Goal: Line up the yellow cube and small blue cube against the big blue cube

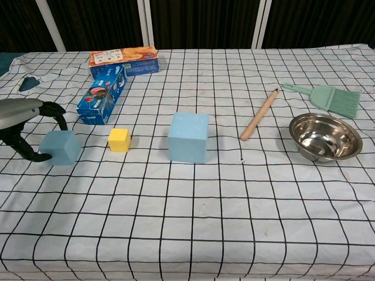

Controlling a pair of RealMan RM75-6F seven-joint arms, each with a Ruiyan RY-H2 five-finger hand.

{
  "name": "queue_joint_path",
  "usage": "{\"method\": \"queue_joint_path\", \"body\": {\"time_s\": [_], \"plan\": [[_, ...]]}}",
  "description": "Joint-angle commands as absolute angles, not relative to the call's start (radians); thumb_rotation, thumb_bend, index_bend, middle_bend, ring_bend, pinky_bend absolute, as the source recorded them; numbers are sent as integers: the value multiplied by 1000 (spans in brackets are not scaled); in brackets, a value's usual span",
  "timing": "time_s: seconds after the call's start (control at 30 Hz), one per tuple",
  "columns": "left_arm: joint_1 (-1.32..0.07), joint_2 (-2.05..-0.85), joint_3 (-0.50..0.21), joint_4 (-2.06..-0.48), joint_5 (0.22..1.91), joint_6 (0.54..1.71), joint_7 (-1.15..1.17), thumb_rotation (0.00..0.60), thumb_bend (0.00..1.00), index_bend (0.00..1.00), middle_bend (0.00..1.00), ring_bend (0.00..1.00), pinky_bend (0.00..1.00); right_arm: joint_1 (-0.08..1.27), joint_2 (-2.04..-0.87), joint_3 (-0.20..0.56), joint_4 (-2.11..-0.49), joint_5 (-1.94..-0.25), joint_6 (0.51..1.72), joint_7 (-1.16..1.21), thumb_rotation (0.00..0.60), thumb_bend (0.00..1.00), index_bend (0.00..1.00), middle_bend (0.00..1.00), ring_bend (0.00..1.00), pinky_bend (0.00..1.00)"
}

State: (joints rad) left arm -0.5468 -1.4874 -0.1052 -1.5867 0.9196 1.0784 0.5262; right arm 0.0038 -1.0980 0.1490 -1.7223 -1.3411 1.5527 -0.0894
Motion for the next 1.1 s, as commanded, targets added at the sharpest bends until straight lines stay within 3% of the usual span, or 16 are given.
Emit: {"method": "queue_joint_path", "body": {"time_s": [0.03,0.57,1.1], "plan": [[-548,-1488,-105,-1587,918,1079,526,600,264,347,89,0,0,4,-1098,149,-1722,-1341,1553,-90,600,203,101,67,212,120],[-553,-1492,-100,-1583,906,1068,522,600,266,362,90,0,0,7,-1102,148,-1721,-1344,1548,-91,600,204,101,67,212,120],[-559,-1504,-123,-1610,915,1112,518,600,377,430,114,0,0,2,-1083,138,-1736,-1354,1544,-86,600,204,103,67,212,120]]}}
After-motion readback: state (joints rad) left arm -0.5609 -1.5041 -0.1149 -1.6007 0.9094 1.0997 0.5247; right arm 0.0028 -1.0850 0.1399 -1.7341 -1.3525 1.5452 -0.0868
